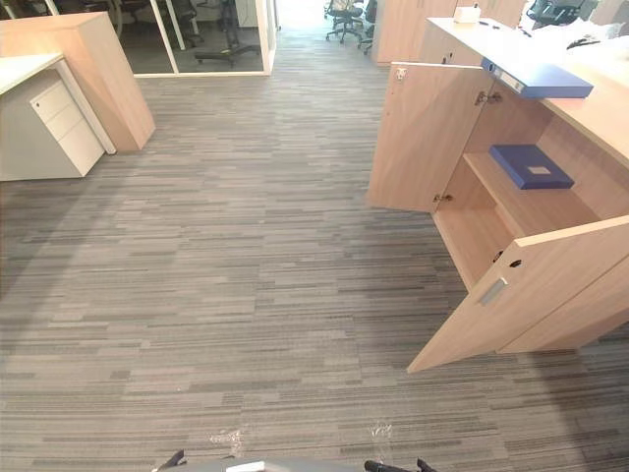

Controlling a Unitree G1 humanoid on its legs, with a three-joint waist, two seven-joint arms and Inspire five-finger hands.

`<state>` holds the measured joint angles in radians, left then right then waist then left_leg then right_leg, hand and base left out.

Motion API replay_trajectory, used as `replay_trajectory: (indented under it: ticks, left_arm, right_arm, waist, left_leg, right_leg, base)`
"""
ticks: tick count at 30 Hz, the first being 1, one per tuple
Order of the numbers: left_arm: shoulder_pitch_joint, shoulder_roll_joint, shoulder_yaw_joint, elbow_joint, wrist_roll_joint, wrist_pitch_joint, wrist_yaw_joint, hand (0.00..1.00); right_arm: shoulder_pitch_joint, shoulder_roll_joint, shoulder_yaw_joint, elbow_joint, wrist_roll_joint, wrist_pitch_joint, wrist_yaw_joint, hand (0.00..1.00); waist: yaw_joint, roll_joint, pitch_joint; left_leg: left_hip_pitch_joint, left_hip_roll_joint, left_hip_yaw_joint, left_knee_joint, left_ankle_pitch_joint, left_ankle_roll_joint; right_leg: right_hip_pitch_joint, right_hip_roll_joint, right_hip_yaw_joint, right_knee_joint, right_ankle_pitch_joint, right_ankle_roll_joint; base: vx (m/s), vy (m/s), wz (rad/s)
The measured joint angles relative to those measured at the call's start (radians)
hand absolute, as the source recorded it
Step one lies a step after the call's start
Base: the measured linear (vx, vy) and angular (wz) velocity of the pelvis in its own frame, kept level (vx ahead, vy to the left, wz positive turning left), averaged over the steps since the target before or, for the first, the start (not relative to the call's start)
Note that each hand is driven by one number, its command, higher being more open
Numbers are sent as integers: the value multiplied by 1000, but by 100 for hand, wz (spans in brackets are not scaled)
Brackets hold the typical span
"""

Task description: Walk over to the cabinet, pick up the folder, carry it to the office cabinet, place the folder inside the office cabinet, then close the office cabinet door

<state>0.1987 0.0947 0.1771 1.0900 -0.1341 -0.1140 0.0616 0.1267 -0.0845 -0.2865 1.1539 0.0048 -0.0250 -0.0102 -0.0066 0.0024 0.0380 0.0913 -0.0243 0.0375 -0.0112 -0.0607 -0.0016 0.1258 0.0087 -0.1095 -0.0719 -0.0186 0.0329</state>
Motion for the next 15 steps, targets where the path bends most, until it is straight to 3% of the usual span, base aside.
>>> replay_trajectory:
  ticks: [15]
  left_arm:
    - [-17, -3, 8, 3, -53, -16, -14, 100]
  right_arm:
    - [-36, 11, -25, -1, 37, -3, 0, 100]
  waist:
    - [1, -2, 29]
  left_leg:
    - [14, -3, -2, -27, 17, 0]
  right_leg:
    - [9, -3, -19, -12, 10, 16]
  base:
    - [-19, -4, 1]
